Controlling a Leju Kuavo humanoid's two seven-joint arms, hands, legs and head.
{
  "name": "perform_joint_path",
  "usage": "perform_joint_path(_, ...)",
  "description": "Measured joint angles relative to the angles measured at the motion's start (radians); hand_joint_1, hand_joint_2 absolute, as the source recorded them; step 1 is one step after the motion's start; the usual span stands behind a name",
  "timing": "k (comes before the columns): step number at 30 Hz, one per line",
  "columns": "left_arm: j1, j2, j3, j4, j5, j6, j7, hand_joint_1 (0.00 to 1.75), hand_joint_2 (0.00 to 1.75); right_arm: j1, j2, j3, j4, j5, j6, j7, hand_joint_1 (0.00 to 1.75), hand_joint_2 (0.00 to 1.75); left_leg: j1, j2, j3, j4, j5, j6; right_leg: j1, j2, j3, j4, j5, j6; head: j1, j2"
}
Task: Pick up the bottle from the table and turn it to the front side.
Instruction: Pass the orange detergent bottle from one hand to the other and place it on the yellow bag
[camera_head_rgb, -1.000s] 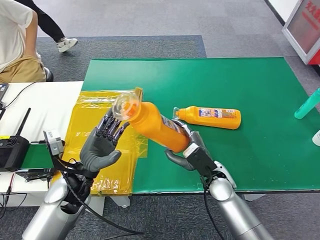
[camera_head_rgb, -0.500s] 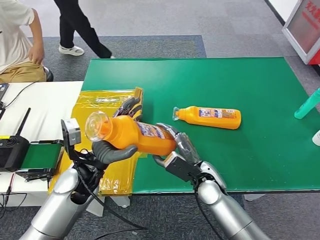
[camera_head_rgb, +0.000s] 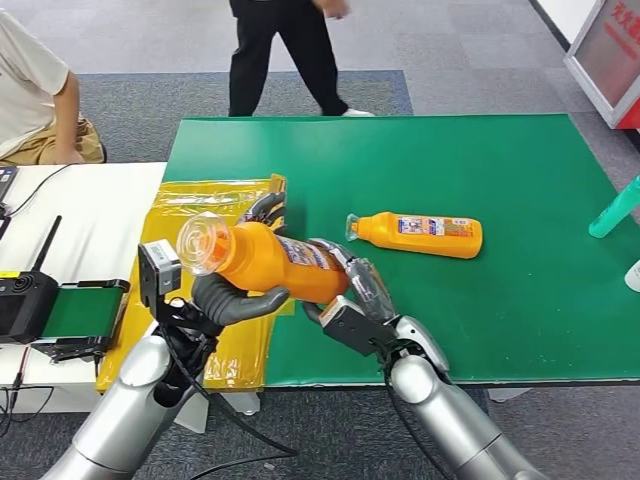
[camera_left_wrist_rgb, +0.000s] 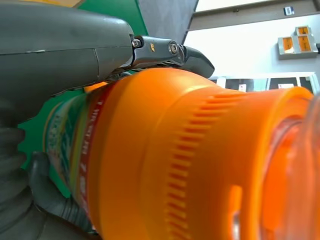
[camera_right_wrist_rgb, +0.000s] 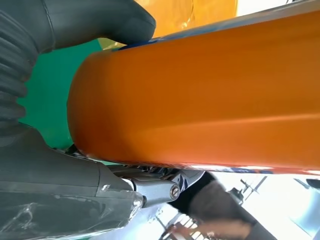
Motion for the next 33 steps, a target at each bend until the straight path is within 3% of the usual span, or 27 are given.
perform_joint_path(2,0.000,-0.004,-0.005,0.001,-0.007,0.008,0.004,1.71,1.75,-0.011,0.000,0.000,0.009,0.005,-0.008,0.000,1.75,1.75,0.000,0.000,0.000,0.000,0.000,0.000,0.000,0.000,0.000,0.000,0.000,0.000,0.000,0.000)
perform_joint_path(18,-0.011,-0.016,-0.016,0.004,-0.020,0.019,0.003,1.75,1.75,-0.029,0.005,0.007,0.028,0.008,-0.012,-0.002,1.75,1.75,0.000,0.000,0.000,0.000,0.000,0.000,0.000,0.000,0.000,0.000,0.000,0.000,0.000,0.000)
perform_joint_path(19,-0.011,-0.017,-0.016,0.004,-0.020,0.019,0.002,1.75,1.75,-0.028,0.005,0.008,0.028,0.008,-0.012,-0.002,1.68,1.75,0.000,0.000,0.000,0.000,0.000,0.000,0.000,0.000,0.000,0.000,0.000,0.000,0.000,0.000)
perform_joint_path(23,-0.010,-0.017,-0.015,0.005,0.000,0.023,-0.005,1.75,1.75,-0.027,0.005,0.009,0.028,0.001,-0.014,-0.002,0.00,1.75,0.000,0.000,0.000,0.000,0.000,0.000,0.000,0.000,0.000,0.000,0.000,0.000,0.000,0.000)
perform_joint_path(31,0.004,-0.009,-0.006,0.007,0.020,0.054,-0.024,1.75,1.75,-0.024,0.006,0.003,0.028,-0.019,-0.028,0.008,0.00,1.75,0.000,0.000,-0.001,0.000,0.000,0.000,0.000,0.000,-0.001,0.000,0.000,0.000,0.000,0.000)
perform_joint_path(33,0.009,-0.007,-0.001,0.006,-0.020,0.098,-0.040,1.75,1.75,-0.022,0.006,-0.002,0.028,-0.032,-0.038,0.015,0.00,1.75,0.000,0.000,-0.001,0.000,0.000,0.000,0.000,0.000,-0.001,0.000,0.000,0.000,0.000,0.000)
